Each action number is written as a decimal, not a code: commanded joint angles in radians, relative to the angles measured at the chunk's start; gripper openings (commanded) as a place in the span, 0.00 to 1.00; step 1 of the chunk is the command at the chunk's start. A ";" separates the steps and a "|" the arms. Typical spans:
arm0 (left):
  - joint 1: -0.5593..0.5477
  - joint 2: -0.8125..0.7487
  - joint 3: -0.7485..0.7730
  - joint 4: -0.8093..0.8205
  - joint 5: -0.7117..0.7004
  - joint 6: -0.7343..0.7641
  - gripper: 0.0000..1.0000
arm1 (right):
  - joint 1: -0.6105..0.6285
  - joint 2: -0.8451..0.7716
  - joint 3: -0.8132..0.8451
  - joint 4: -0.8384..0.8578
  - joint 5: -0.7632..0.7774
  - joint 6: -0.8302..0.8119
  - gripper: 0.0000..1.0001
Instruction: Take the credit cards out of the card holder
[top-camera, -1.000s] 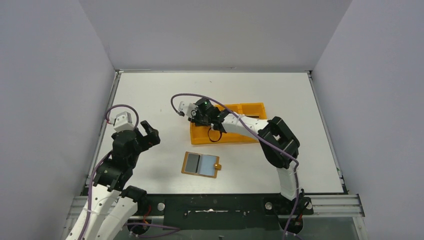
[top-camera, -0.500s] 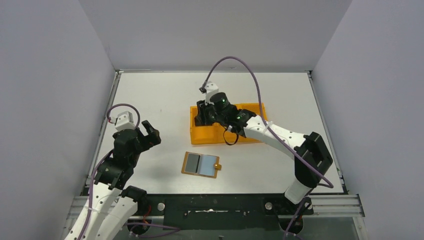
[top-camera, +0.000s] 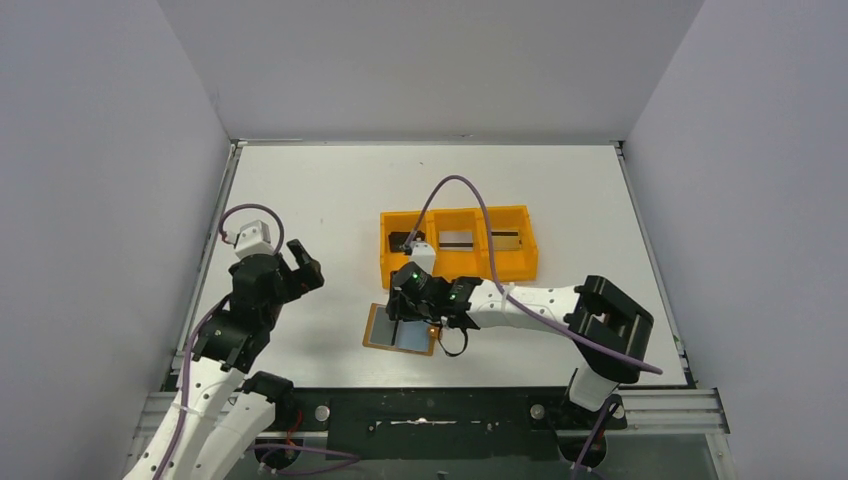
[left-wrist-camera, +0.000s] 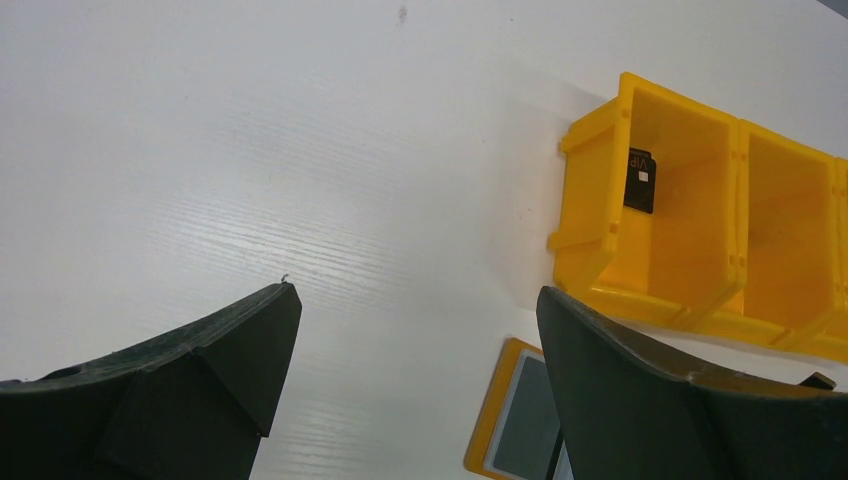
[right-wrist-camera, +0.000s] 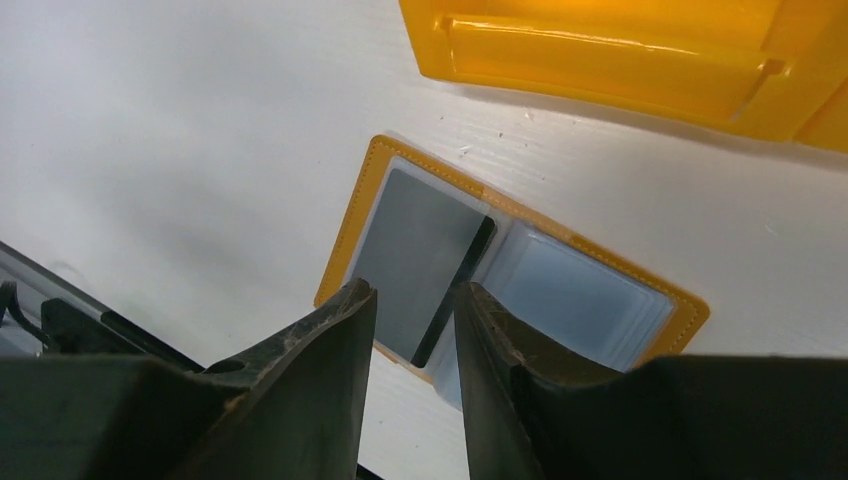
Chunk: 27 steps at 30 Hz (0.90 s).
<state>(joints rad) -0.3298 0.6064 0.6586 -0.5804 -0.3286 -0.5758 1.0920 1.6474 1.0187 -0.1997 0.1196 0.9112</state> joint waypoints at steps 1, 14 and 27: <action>0.010 0.011 0.015 0.041 0.018 0.004 0.90 | 0.004 0.058 0.030 0.048 0.025 0.081 0.35; 0.020 0.033 0.009 0.051 0.036 0.008 0.90 | 0.083 0.251 0.224 -0.288 0.205 0.073 0.35; 0.018 0.090 0.003 0.100 0.253 0.012 0.83 | 0.101 0.099 0.032 -0.127 0.178 -0.021 0.35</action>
<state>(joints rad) -0.3168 0.6613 0.6533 -0.5644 -0.2150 -0.5709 1.1873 1.8164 1.1057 -0.3763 0.2977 0.9401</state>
